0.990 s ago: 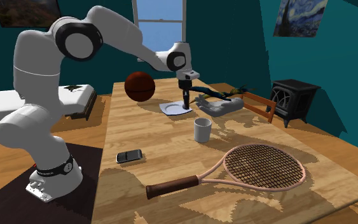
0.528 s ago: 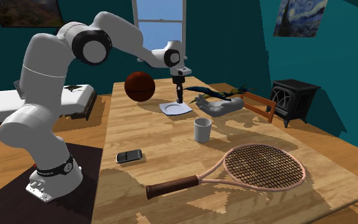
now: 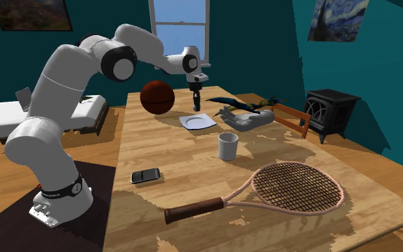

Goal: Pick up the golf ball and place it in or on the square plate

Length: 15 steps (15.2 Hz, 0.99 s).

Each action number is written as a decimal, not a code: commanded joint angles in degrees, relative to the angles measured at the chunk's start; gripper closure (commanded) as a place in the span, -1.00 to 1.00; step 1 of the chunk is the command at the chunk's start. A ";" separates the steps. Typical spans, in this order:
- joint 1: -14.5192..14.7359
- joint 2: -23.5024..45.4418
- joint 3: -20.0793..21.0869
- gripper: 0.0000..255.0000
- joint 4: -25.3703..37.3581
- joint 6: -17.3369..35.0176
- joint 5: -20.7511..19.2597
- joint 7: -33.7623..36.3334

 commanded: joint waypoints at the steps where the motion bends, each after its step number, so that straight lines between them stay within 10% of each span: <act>1: 0.42 0.67 -0.19 1.00 -0.27 0.80 -0.39 0.64; 15: 0.72 3.90 -1.55 1.00 -3.64 6.97 -2.50 2.50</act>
